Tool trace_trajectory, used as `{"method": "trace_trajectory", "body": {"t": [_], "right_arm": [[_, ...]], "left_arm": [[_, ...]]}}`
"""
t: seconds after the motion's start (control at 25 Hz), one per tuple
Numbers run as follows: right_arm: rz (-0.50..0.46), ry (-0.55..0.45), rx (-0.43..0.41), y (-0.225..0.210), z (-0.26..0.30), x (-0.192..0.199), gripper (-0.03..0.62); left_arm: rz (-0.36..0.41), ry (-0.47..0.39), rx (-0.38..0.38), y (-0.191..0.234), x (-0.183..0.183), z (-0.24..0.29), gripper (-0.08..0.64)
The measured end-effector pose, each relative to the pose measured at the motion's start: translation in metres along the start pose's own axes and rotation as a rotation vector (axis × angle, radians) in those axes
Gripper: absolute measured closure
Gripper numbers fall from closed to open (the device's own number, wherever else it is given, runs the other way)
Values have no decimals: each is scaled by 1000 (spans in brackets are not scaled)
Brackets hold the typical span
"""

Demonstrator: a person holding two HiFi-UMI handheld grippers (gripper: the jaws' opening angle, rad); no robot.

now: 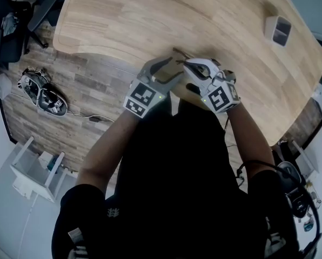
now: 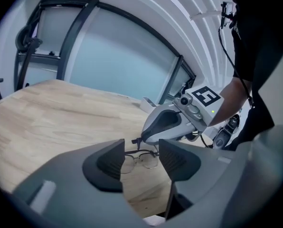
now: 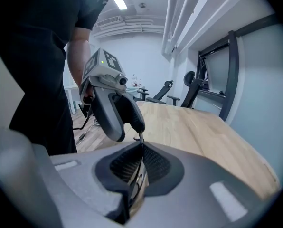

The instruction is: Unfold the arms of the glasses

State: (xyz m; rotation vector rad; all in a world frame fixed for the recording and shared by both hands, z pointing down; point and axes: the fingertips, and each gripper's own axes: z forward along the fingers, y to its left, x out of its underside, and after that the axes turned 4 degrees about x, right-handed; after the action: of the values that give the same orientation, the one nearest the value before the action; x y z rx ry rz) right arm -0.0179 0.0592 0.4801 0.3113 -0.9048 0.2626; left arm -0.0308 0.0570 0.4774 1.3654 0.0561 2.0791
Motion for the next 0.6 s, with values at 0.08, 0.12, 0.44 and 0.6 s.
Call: {"method": "trace_trajectory", "body": {"t": [0.08, 0.12, 0.44, 0.6], "right_arm": [[5, -17, 5, 0, -4, -1, 578], [8, -24, 7, 0, -6, -1, 578], [34, -57, 21, 1, -24, 3, 577], [40, -42, 35, 2, -37, 11, 555]], "left_arm": [[-3, 4, 59, -10, -2, 7, 324], [-3, 5, 80, -14, -3, 9, 324], [3, 17, 169, -36, -12, 19, 325], [33, 30, 224, -53, -19, 25, 341]]}}
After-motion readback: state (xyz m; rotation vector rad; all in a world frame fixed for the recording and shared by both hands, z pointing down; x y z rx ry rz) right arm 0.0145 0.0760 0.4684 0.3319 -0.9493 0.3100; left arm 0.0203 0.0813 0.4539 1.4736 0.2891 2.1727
